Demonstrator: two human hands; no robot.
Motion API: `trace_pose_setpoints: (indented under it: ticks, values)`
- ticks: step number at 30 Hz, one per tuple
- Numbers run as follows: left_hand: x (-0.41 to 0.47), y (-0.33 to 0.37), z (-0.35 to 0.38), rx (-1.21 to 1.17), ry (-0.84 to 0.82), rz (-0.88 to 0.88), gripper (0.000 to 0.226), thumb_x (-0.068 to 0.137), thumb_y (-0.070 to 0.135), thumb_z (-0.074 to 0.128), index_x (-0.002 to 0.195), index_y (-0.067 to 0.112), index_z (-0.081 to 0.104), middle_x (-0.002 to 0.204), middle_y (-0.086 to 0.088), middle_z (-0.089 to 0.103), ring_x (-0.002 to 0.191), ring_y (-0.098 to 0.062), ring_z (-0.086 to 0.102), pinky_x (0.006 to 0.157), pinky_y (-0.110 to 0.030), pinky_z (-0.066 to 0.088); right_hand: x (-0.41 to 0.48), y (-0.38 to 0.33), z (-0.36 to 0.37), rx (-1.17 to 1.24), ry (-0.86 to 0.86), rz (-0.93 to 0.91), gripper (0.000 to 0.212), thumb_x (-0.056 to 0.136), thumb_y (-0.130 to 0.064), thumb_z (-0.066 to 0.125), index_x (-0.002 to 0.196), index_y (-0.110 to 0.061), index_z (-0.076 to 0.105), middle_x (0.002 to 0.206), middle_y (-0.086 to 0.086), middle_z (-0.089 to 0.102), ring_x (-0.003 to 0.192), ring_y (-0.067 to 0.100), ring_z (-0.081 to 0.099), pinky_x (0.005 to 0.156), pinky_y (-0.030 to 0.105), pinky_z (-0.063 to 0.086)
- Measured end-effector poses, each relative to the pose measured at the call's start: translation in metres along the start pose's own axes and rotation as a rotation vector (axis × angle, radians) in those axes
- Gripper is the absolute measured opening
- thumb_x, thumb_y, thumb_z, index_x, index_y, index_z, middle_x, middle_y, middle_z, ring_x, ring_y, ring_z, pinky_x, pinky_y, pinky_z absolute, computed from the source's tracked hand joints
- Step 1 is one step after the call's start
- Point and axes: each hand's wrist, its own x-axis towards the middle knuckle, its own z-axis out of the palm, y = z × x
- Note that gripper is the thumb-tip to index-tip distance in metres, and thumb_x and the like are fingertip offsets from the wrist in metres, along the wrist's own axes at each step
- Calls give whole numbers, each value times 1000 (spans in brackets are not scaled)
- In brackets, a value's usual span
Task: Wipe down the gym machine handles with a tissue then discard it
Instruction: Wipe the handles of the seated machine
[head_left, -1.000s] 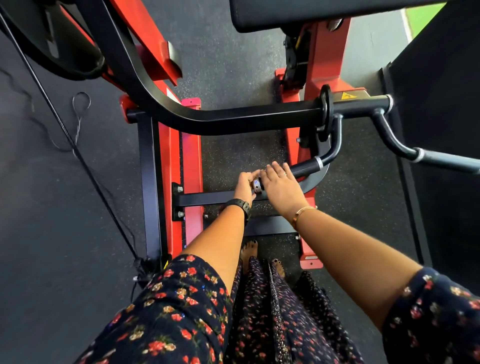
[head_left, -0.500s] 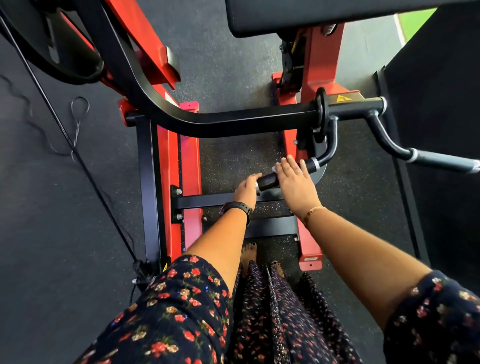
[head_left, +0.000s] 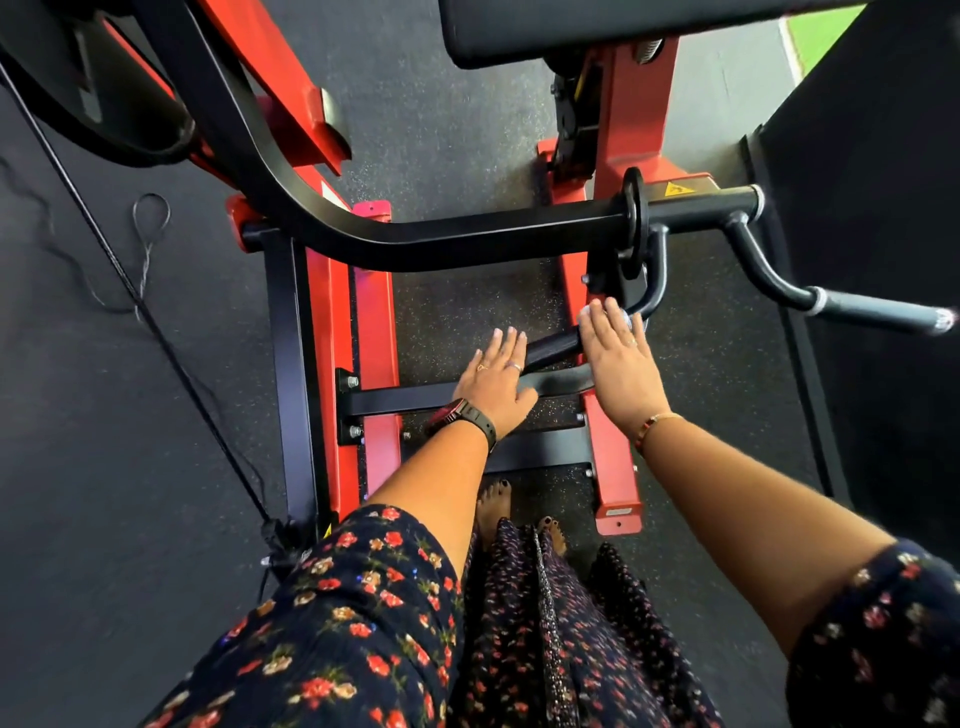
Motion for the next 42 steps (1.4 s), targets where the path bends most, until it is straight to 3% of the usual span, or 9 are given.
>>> trace_pose_setpoints:
  ticks: [5, 8, 12, 18, 23, 28, 33, 38, 42]
  values:
    - [9, 2, -4, 109, 0, -33, 56, 106, 24, 25, 154, 6, 2, 163, -10, 2, 150, -20, -1, 120, -34, 3, 1, -36, -4, 52, -105, -177, 67, 93, 2, 29, 152, -7, 0, 161, 9, -2, 148, 26, -6, 118, 46, -2]
    - [12, 3, -5, 108, -5, -64, 53, 107, 13, 24, 154, 5, 2, 163, -11, 3, 150, -21, 1, 120, -34, 5, -26, -39, 13, 111, -52, -261, 75, 83, 9, 23, 151, -8, -4, 160, 9, -5, 147, 24, -8, 118, 44, 0]
    - [12, 3, -8, 101, -30, -40, 53, 107, 19, 26, 153, 2, 5, 161, -16, 8, 150, -25, 6, 120, -35, 11, -35, -4, 23, 112, 21, -121, 90, 72, 22, 34, 148, -10, -1, 157, 8, -2, 144, 23, -6, 118, 46, 3]
    - [12, 2, -8, 85, -21, -42, 53, 107, 18, 26, 153, 3, 5, 161, -16, 7, 150, -25, 6, 119, -34, 12, -3, -7, 6, 128, 42, -10, 73, 86, 12, 34, 152, -4, 5, 160, 14, 4, 148, 30, -3, 118, 45, -6]
    - [11, 3, -8, 89, 1, -39, 52, 107, 14, 25, 154, 4, 4, 162, -13, 5, 150, -23, 5, 119, -31, 8, -11, -40, 15, 149, 5, -178, 70, 84, 4, 19, 152, -5, 6, 160, 12, 4, 148, 28, -1, 117, 45, -1]
    - [12, 1, -7, 97, -19, -33, 52, 108, 17, 23, 153, 4, 2, 162, -15, 5, 150, -24, 4, 119, -32, 9, -25, -3, 27, 128, 96, -64, 88, 69, 24, 41, 150, -3, 22, 157, 16, 20, 145, 30, 10, 114, 50, 5]
    - [12, 1, -6, 75, -24, -36, 52, 107, 19, 24, 153, 4, 4, 162, -15, 6, 150, -25, 4, 119, -33, 10, 6, 3, 4, 92, 99, 73, 64, 87, 11, 41, 148, -1, 26, 155, 17, 26, 147, 34, 10, 116, 50, 2]
    - [13, 0, -4, 73, 5, -41, 53, 106, 12, 26, 154, 6, 4, 162, -12, 6, 150, -23, 5, 119, -31, 10, 16, -41, -1, 132, -8, -71, 55, 94, 0, 32, 148, -6, 27, 154, 11, 27, 148, 26, 6, 117, 48, -4]
    - [13, 1, -4, 50, 24, -50, 52, 107, 11, 24, 154, 7, 4, 162, -10, 4, 150, -21, 3, 119, -31, 8, -16, -36, 17, 171, 88, -165, 76, 82, 16, 41, 151, -6, 18, 159, 11, 16, 147, 28, 5, 115, 47, -6]
